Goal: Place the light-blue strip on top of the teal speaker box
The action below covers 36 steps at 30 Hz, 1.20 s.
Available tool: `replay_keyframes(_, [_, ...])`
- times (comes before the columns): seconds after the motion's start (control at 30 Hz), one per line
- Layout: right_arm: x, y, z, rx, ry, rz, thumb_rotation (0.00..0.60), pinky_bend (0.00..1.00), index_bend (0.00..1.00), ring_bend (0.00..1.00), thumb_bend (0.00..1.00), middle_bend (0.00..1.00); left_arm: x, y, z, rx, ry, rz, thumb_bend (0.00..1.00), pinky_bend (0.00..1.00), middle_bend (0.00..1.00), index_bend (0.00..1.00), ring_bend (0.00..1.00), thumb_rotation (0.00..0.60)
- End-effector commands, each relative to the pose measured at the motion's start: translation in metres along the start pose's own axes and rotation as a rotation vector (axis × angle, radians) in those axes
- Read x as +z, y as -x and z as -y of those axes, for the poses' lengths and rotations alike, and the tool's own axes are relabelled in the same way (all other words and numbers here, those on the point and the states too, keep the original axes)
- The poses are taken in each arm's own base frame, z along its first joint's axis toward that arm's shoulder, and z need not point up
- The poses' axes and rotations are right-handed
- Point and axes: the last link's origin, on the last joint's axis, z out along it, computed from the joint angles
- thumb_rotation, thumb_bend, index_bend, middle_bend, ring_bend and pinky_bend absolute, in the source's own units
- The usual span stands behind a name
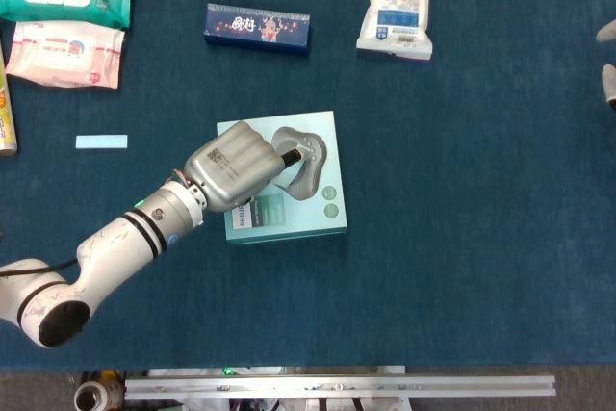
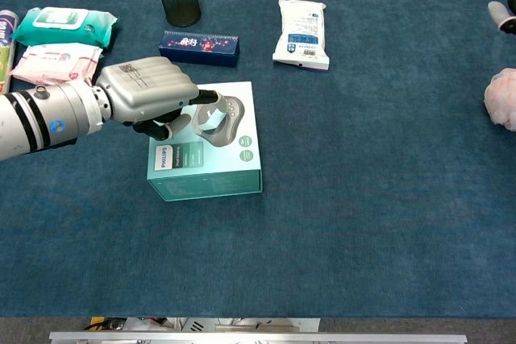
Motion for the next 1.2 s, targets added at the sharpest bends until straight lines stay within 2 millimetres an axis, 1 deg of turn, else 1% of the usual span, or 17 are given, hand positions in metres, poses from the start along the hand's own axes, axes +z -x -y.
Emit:
replay_keyframes(0.03, [0.0001,-0.0001,-0.0004,0.000,0.001,0.000,0.600,1.00,0.40,0.99,0.41,0.87,0.0013,0.0008,0.0010,0.004,-0.002,0.004,0.74,0.94,1.00,0.18,1.00,0.600])
replay_keyframes(0.4, [0.0011,0.0005,-0.0018,0.000,0.005,0.001,0.600,1.00,0.40,0.99,0.41,0.87,0.0040,0.0061,-0.0002,0.014,0.000,0.022,0.74,0.94,1.00,0.18,1.00,0.600])
replay_keyframes(0.73, [0.0006,-0.0003,-0.0044,0.000,0.011,0.000,0.600,1.00,0.40,0.99,0.41,0.87,0.0057,-0.0017,0.0006,-0.005,-0.006,-0.005,0.74,0.94,1.00,0.18,1.00,0.600])
replay_keyframes(1.2, [0.0008,-0.0007,-0.0069,0.000,0.018,-0.003,0.600,1.00,0.40,0.99,0.41,0.87,0.0091,0.0025,-0.0031,0.010,0.004,0.012,0.74,0.94,1.00,0.18,1.00,0.600])
